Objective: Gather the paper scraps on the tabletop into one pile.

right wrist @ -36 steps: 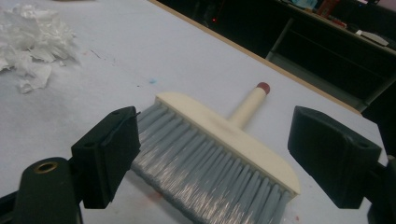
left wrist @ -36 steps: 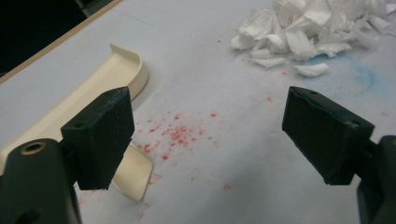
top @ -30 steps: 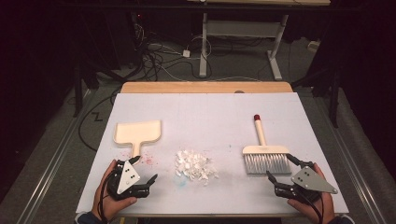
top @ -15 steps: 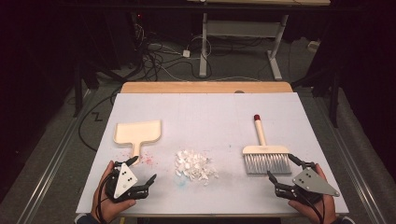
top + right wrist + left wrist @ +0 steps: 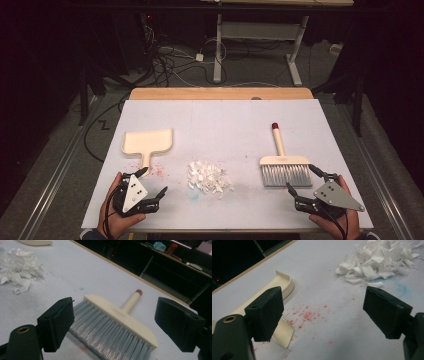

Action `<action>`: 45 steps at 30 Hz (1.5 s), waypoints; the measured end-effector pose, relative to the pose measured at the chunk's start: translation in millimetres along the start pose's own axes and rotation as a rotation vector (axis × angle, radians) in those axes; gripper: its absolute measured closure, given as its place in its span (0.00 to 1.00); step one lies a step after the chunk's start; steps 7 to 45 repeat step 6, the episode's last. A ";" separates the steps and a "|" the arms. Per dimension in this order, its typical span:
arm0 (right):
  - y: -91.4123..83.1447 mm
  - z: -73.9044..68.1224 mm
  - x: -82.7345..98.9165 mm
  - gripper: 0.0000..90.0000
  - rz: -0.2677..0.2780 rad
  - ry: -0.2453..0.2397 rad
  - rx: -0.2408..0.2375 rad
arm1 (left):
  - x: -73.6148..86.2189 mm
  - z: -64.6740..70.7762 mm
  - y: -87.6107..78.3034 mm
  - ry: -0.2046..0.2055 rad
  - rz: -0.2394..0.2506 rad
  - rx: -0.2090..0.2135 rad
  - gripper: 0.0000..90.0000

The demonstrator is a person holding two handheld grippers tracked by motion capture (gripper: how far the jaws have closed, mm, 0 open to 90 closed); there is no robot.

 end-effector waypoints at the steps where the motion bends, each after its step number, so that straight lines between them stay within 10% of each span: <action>1: 0.0 0.1 0.1 0.19 -0.001 -0.001 0.002 | 0.1 -0.2 0.2 0.000 -0.002 -0.001 0.17; 45: 0.7 1.0 -0.1 0.19 0.005 -0.003 0.005 | -0.3 -1.4 1.4 -0.006 -0.005 -0.007 0.17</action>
Point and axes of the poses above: each handheld gripper's, and its own axes: y roughly forward along the jaws, x roughly out of its underside, z roughly to its right, the point moved 2 cm from there along y, roughly forward along the jaws, and after that the axes turned 7 degrees about x, right-handed, at the moved point
